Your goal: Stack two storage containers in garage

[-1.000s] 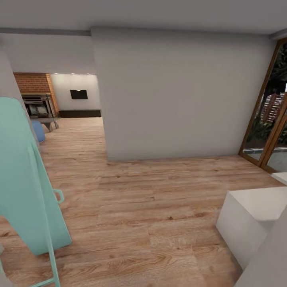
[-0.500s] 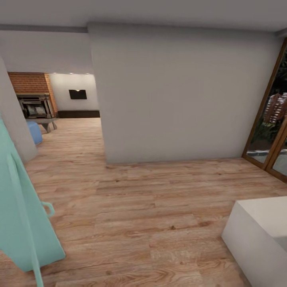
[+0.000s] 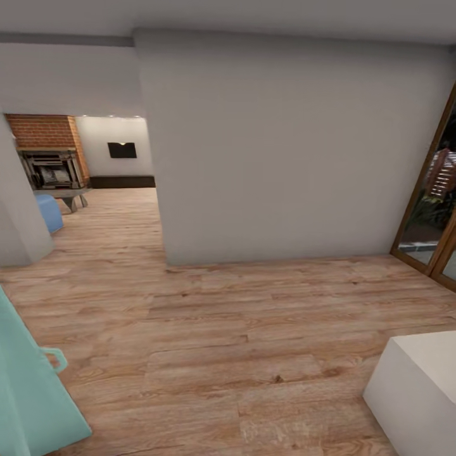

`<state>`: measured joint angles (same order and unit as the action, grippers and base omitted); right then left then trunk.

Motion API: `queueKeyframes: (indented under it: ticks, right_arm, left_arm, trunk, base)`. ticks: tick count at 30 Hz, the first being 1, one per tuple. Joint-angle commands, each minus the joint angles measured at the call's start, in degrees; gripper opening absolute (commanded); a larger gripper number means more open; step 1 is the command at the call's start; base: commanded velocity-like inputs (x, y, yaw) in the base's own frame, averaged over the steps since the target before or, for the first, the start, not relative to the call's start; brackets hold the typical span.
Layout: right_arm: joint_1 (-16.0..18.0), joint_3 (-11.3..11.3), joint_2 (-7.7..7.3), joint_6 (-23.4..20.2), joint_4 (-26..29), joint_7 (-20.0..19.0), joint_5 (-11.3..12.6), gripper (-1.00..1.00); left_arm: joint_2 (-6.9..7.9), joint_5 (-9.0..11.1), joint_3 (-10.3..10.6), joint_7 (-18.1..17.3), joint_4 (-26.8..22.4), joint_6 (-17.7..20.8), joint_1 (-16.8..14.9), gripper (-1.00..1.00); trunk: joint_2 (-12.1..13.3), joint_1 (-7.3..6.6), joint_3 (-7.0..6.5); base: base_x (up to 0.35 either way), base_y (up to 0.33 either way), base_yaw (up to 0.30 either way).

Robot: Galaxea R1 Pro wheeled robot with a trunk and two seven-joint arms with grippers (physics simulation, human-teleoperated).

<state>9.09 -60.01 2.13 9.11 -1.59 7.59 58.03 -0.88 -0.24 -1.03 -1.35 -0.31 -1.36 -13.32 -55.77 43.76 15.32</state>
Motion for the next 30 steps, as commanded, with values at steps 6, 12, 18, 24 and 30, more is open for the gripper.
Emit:
queueKeyframes:
  ticks: [6,12,18,24,30]
  right_arm:
    - [0.0,-0.5,0.06,0.2,-0.2,0.0,0.4,1.00]
    - [0.0,-0.5,0.07,0.2,-0.2,0.0,0.4,1.00]
    - [0.0,-0.5,0.07,0.2,-0.2,0.0,0.4,1.00]
    - [0.0,-0.5,0.10,0.2,-0.2,0.0,0.4,1.00]
    - [0.0,-0.5,0.11,0.2,-0.2,0.0,0.4,1.00]
  left_arm:
    - [0.01,0.0,-0.1,-0.1,0.0,-0.1,0.0,1.00]
    - [0.01,0.0,-0.1,-0.1,0.0,-0.1,0.0,1.00]
    - [0.01,0.0,-0.1,-0.1,0.0,-0.1,0.0,1.00]
    - [0.01,0.0,-0.1,-0.1,0.0,-0.1,0.0,1.00]
    - [0.01,0.0,-0.1,-0.1,0.0,-0.1,0.0,1.00]
  trunk:
    - [0.0,0.04,0.07]
    - [0.0,0.04,0.07]
    - [0.0,0.04,0.07]
    - [0.0,0.04,0.07]
    - [0.0,0.04,0.07]
  base:
    - [0.321,0.000,0.000]
    - [0.321,0.000,0.000]
    - [0.321,0.000,0.000]
    - [0.321,0.000,0.000]
    - [0.322,0.000,0.000]
